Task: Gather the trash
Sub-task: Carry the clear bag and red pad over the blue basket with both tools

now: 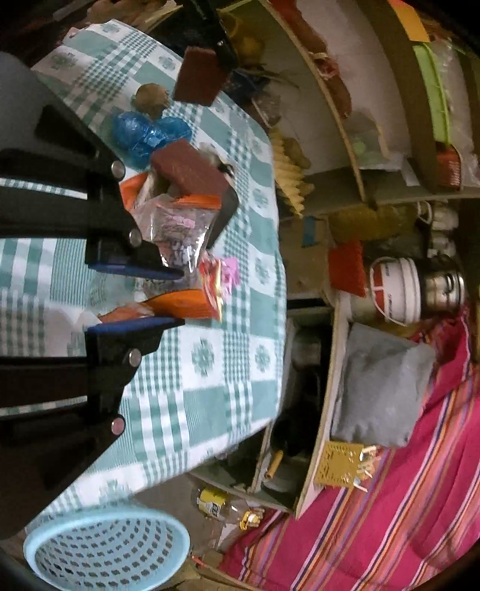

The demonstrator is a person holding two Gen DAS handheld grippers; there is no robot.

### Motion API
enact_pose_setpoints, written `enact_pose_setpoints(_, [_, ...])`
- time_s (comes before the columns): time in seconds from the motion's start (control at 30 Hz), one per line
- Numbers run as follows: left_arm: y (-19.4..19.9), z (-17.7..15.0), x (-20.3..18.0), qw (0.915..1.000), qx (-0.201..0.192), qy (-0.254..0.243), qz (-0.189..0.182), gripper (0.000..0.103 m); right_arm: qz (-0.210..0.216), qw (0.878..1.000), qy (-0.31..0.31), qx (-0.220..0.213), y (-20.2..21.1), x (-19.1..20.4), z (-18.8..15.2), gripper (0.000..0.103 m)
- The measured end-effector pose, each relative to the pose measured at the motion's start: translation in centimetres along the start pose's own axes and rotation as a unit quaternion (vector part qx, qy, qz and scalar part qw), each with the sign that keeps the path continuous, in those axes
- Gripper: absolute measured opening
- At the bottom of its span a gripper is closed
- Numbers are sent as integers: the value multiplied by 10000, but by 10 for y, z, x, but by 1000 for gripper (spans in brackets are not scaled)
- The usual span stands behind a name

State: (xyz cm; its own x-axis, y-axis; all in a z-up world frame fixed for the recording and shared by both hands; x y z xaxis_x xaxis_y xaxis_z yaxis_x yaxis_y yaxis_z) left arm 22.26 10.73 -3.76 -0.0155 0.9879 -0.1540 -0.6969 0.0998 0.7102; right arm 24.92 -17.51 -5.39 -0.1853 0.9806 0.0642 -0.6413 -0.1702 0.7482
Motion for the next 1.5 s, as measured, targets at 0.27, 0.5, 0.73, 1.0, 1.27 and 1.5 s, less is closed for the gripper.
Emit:
enact_pose_setpoints(0.27, [9, 2, -7, 9999, -83, -85, 25, 13, -133, 9992, -368, -129, 24, -48, -4, 20])
enact_pose_setpoints(0.5, [14, 4, -36, 9995, -87, -294, -49, 13, -276, 9975, -626, -177, 38, -94, -14, 20])
enact_pose_setpoints(0.73, [14, 10, -108, 9963, -112, -749, -411, 13, -410, 9934, -1010, -368, 66, -147, -17, 20])
enact_pose_setpoints(1.0, [9, 11, -219, 9848, -111, -1325, -1115, 13, -867, 9840, -1505, -394, 95, -231, -28, 20])
enact_pose_setpoints(1.27, [-6, -3, -326, 9686, 65, -1761, -1756, 13, -1546, 9689, -1905, -329, 110, -300, -51, 20])
enact_pose_setpoints(1.5, [-25, -24, -402, 9538, 281, -2019, -2209, 13, -1834, 9630, -1962, -207, 117, -325, -69, 20])
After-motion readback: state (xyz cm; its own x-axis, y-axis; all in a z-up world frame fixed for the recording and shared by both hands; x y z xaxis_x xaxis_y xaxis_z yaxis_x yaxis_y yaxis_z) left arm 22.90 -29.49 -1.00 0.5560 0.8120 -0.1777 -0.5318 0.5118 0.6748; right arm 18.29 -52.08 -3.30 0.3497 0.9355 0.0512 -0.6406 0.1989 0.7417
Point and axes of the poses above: each gripper's, at about its wrist camera, not at the fingertips, and y roughly against the way its jaws point, x to its left, z to its top, the point moved 9 cm from there along -y, roughly the way its jaws point, and after that the axes turned 13 degrees about x, right-handed, at the moved point
